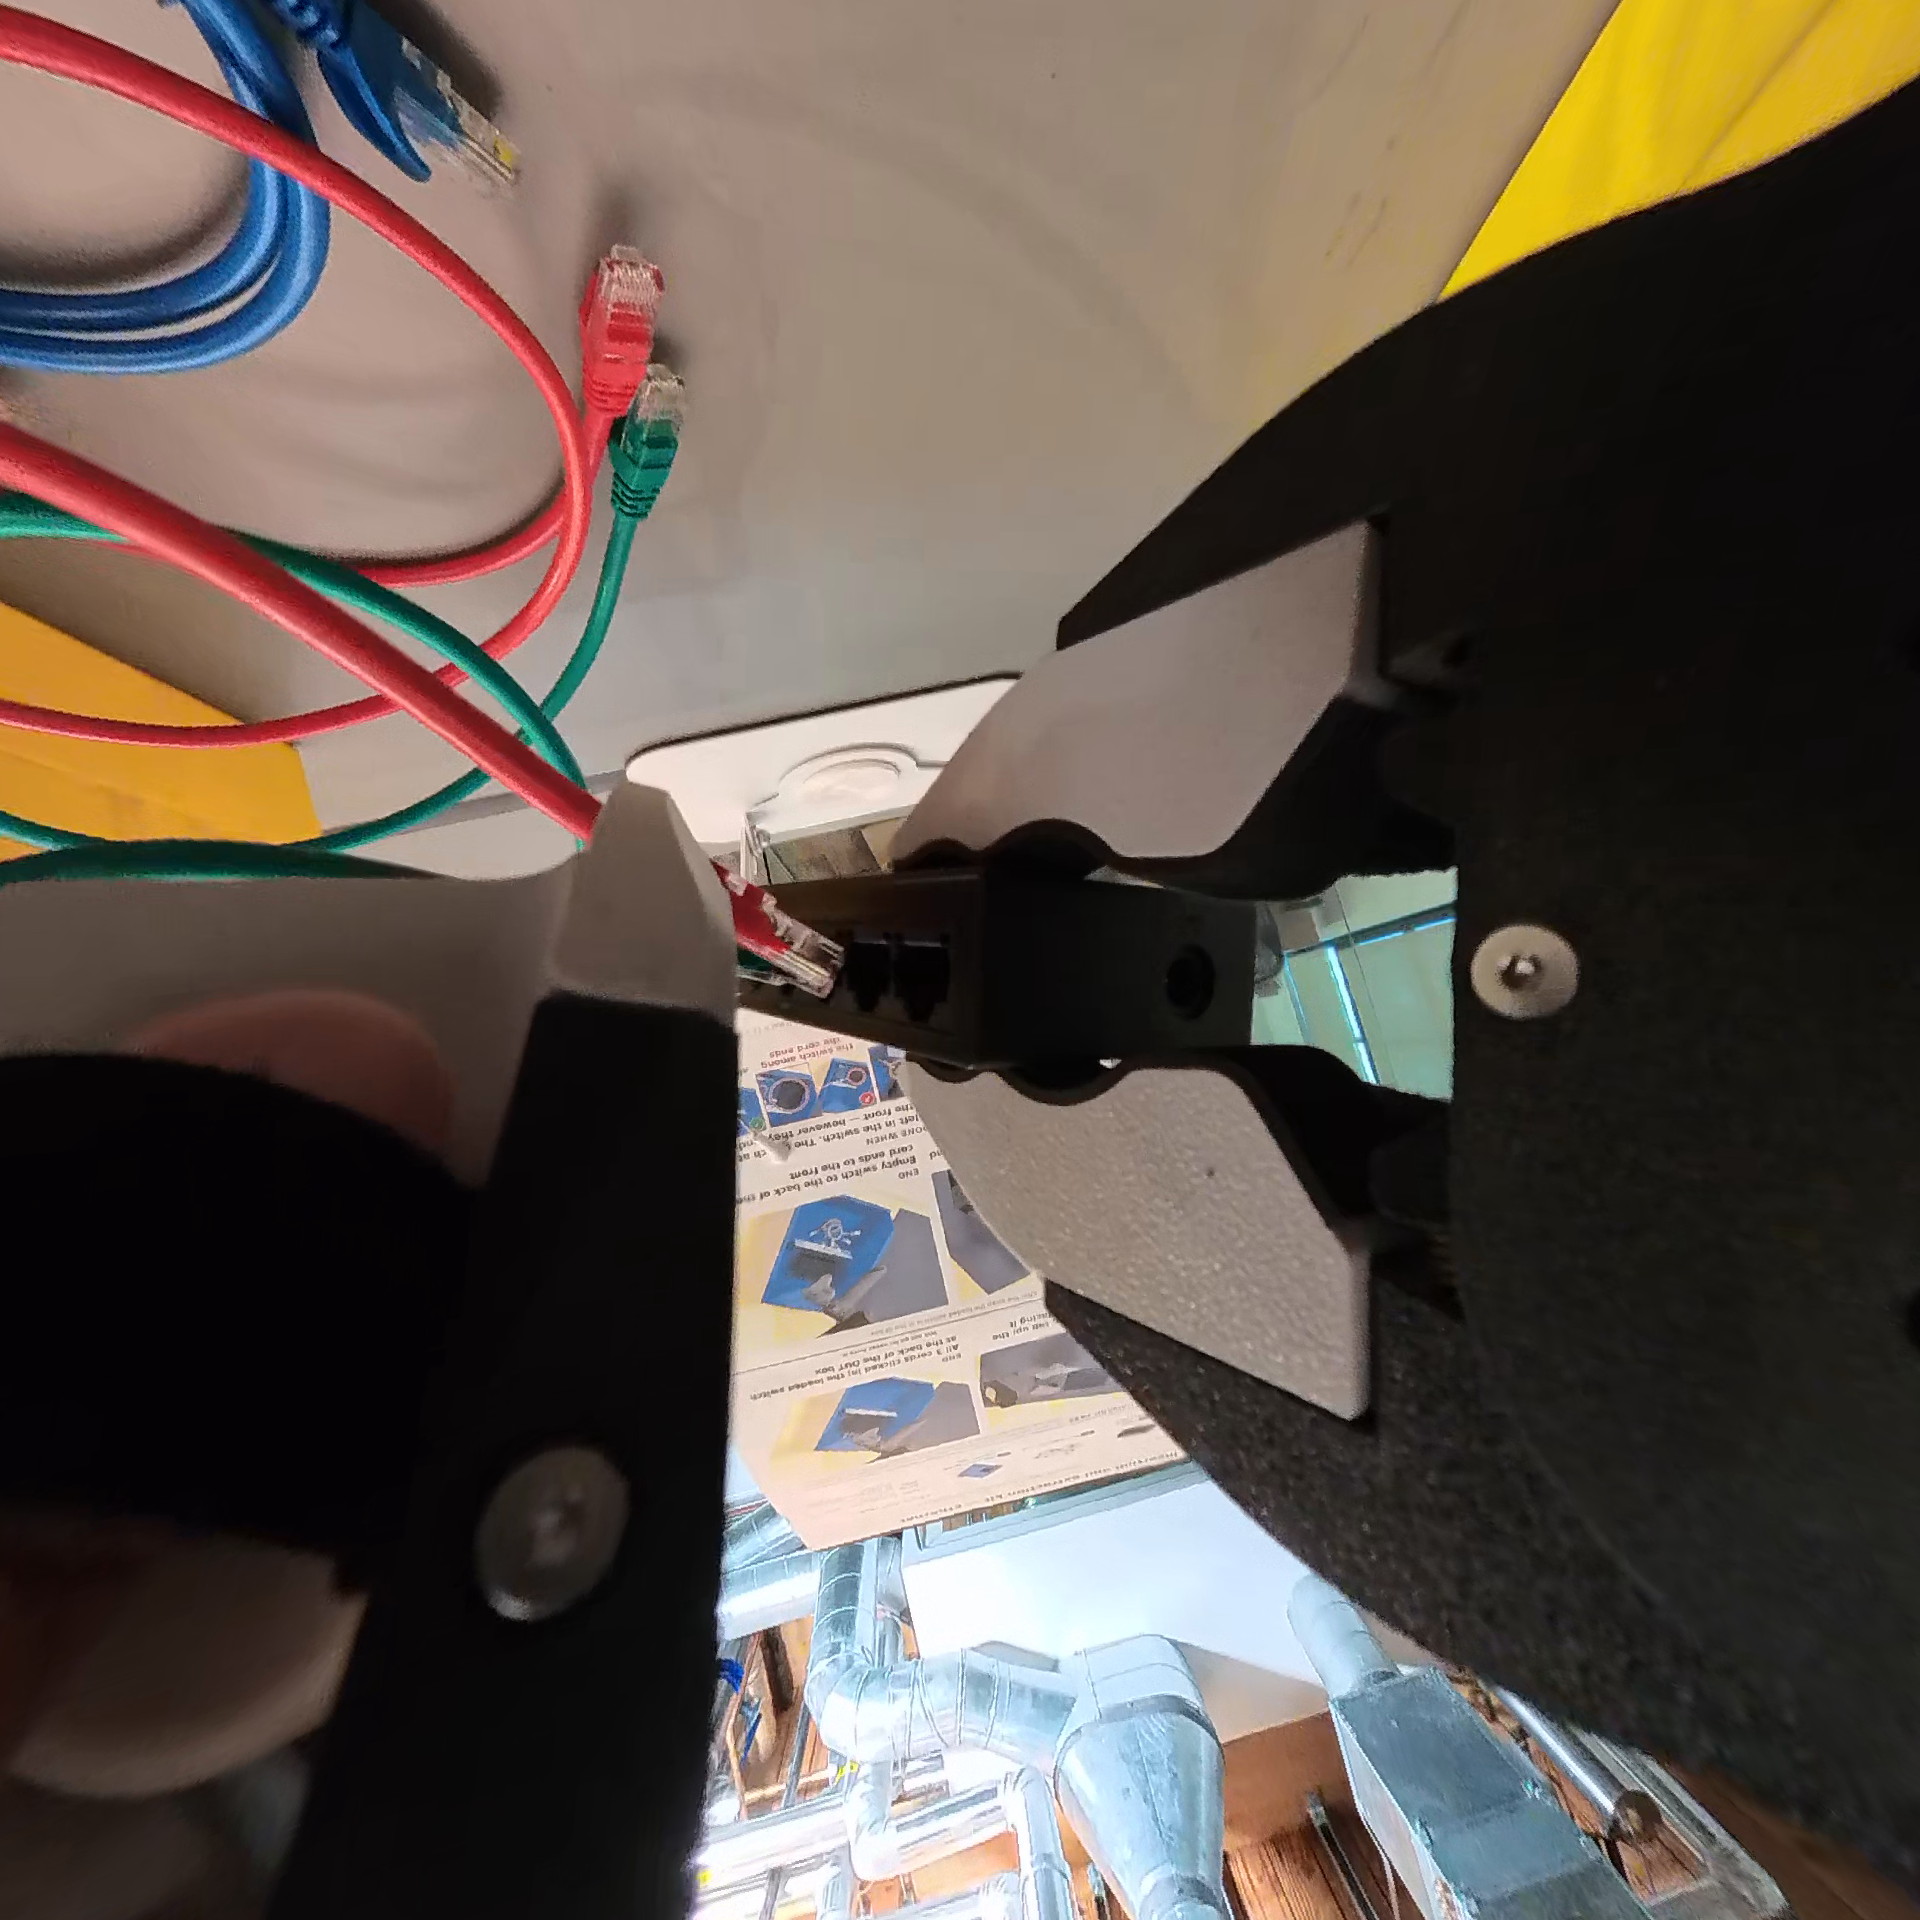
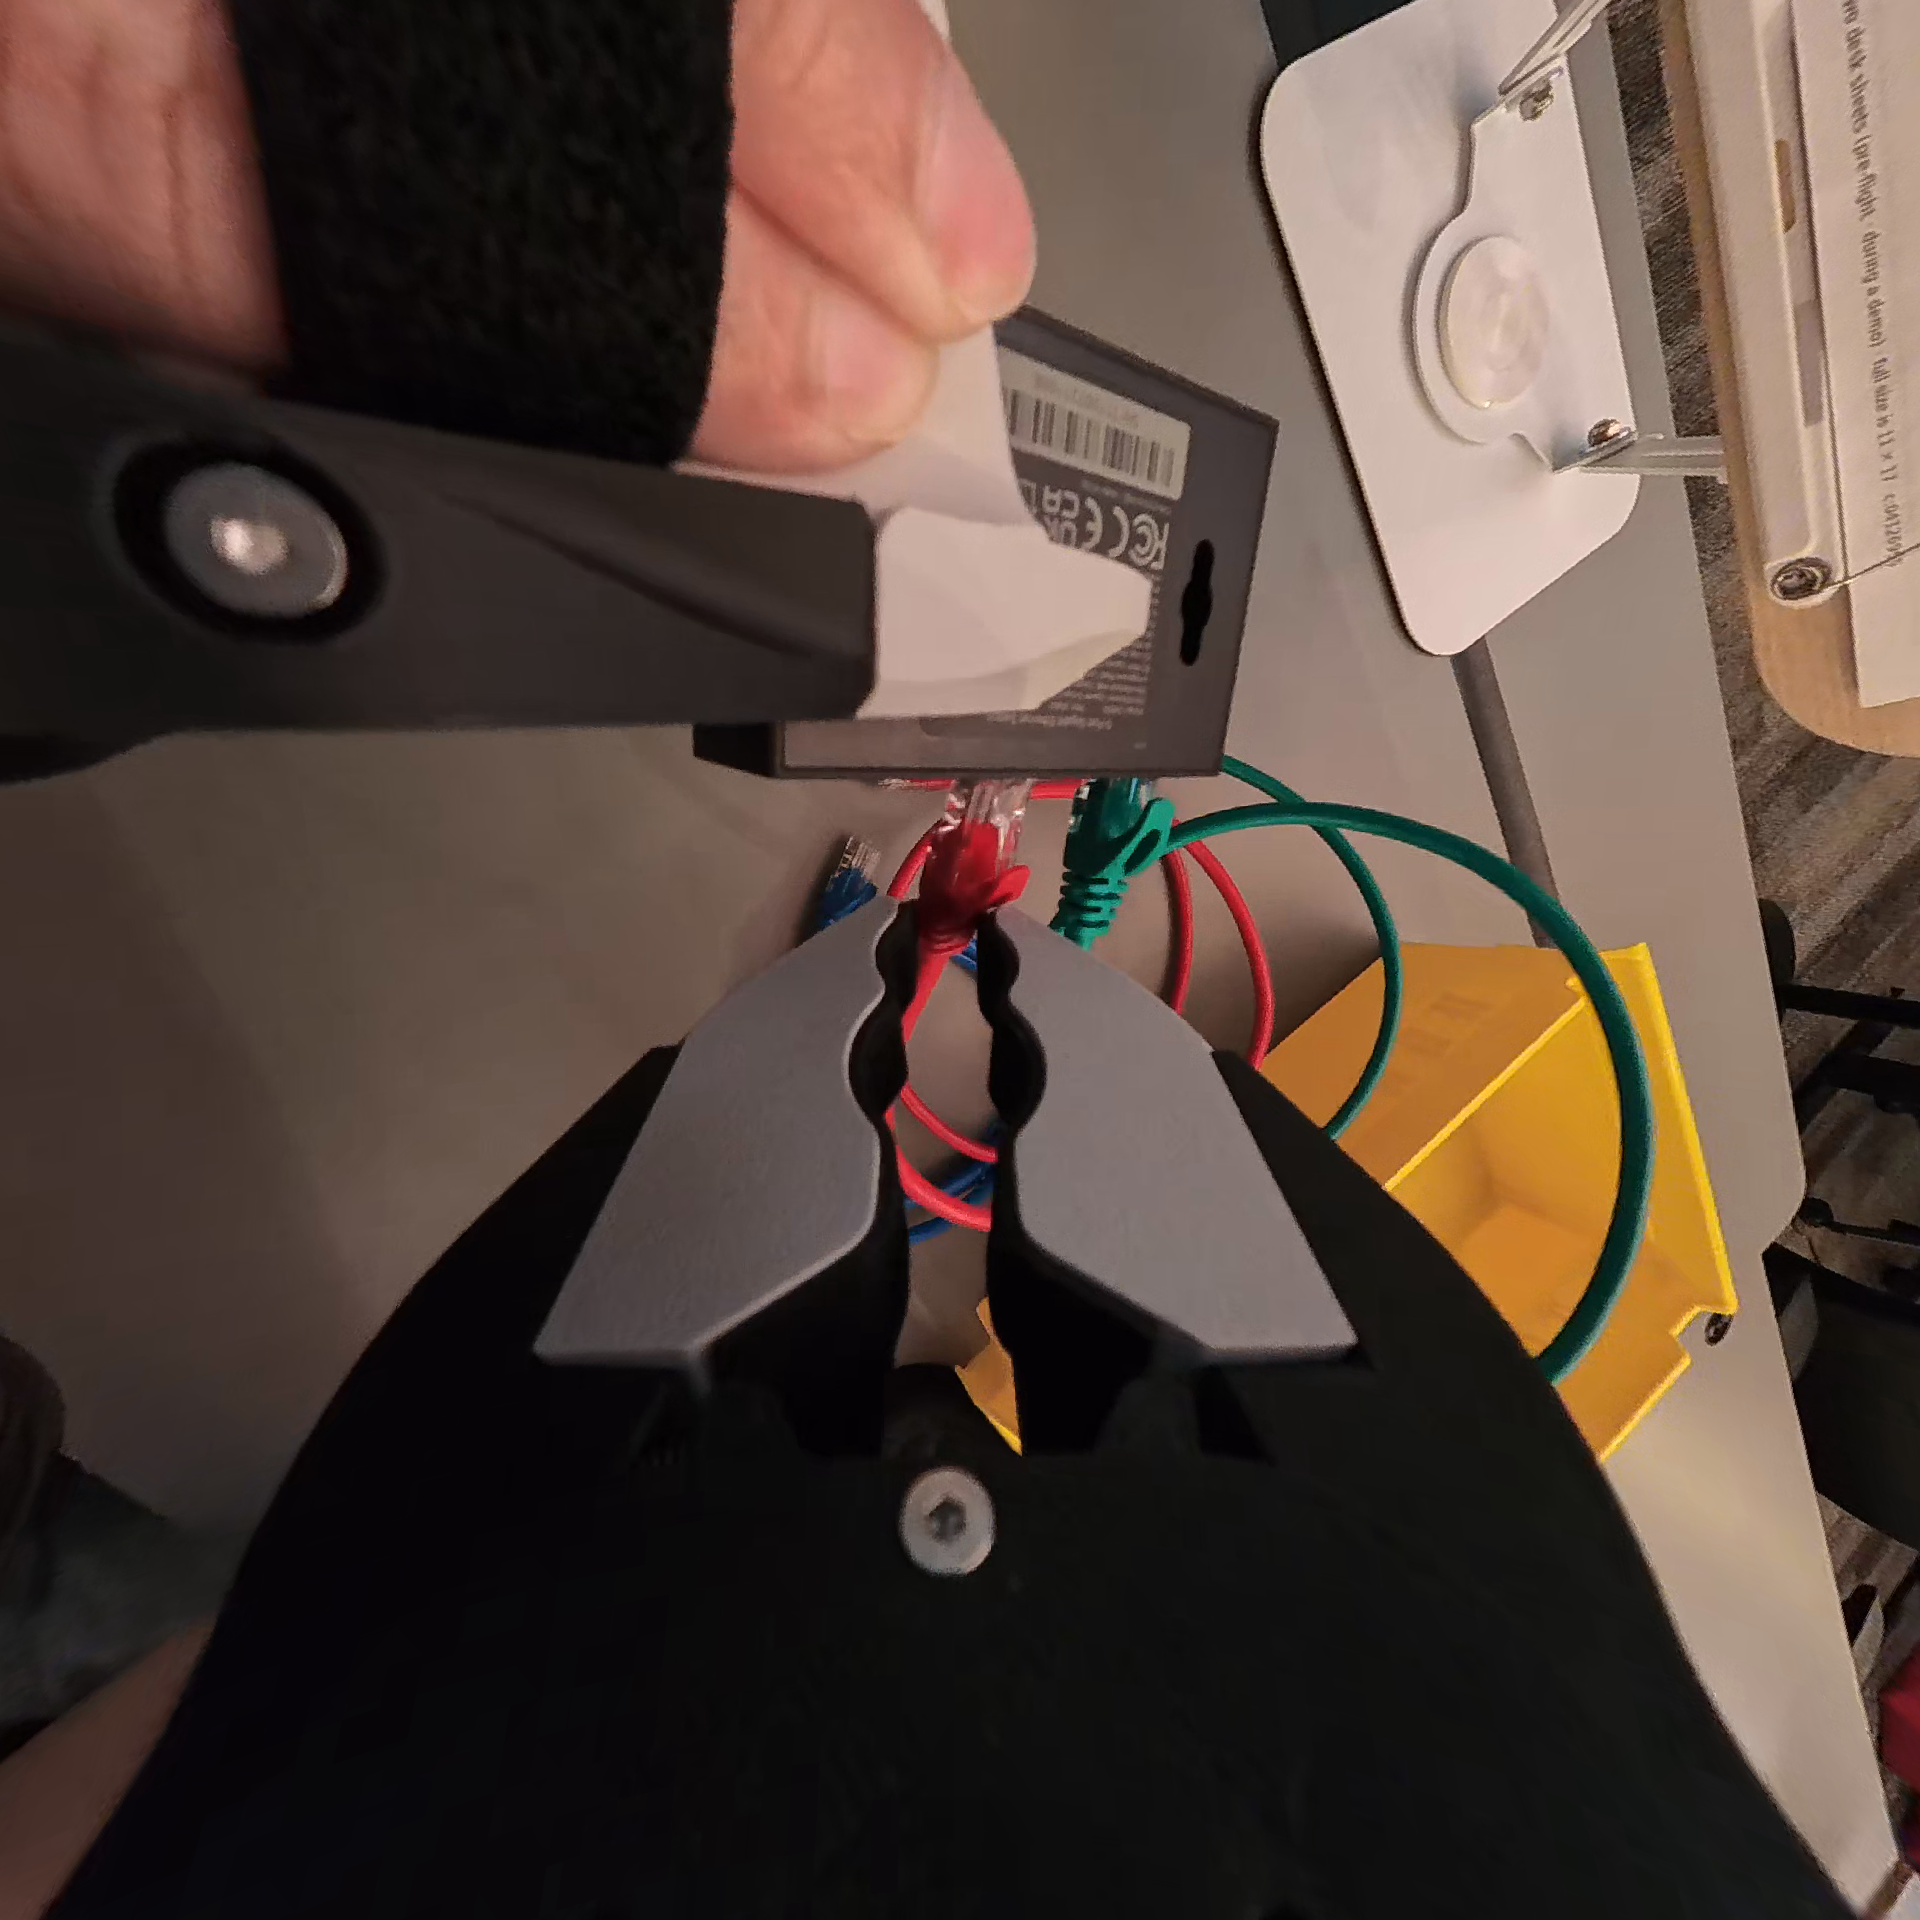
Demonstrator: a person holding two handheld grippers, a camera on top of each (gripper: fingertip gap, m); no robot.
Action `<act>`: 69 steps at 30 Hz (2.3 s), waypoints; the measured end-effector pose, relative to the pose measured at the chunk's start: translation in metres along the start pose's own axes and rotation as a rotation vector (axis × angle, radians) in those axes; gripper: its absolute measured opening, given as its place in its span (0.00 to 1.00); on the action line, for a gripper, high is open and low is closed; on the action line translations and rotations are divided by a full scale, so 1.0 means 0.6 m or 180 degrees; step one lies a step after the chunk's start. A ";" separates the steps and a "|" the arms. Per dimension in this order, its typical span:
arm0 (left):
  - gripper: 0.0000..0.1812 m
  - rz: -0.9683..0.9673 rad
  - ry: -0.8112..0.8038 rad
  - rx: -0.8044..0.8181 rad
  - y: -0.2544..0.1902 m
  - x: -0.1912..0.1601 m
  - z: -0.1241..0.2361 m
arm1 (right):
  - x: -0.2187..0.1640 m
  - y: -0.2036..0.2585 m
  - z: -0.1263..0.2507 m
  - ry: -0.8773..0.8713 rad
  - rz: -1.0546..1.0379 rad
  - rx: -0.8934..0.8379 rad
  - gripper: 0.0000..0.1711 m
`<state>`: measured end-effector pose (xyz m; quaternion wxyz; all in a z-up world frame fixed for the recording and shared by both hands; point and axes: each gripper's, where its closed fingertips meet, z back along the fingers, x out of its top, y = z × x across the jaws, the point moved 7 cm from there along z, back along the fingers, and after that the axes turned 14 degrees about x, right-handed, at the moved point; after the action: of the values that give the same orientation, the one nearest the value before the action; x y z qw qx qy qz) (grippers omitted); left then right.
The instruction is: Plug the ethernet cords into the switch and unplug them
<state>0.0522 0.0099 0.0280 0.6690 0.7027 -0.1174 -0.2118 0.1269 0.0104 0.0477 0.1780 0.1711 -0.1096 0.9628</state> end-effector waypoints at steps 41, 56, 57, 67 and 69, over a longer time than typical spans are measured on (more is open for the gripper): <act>0.16 0.0713 0.0330 0.0914 0.082 -0.066 0.010 | 0.043 -0.025 0.094 -0.2337 0.0458 0.0011 0.07; 0.16 0.0841 0.0517 0.1194 0.101 -0.086 0.013 | 0.061 -0.025 0.095 -0.2935 0.0876 -0.0455 0.07; 0.16 0.0882 0.0517 0.1223 0.103 -0.087 0.014 | 0.063 -0.023 0.097 -0.2986 0.0888 -0.0509 0.07; 0.16 0.0964 0.0451 0.1407 0.114 -0.082 0.019 | 0.057 -0.023 0.114 -0.3243 0.0673 -0.0178 0.07; 0.16 0.0978 0.0419 0.1459 0.115 -0.078 0.020 | 0.056 -0.025 0.115 -0.3331 0.0659 -0.0067 0.07</act>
<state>0.0136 0.0149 0.1027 0.5231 0.8218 -0.2237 -0.0299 0.1235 0.0157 0.1254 0.0052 0.6149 -0.2096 0.7602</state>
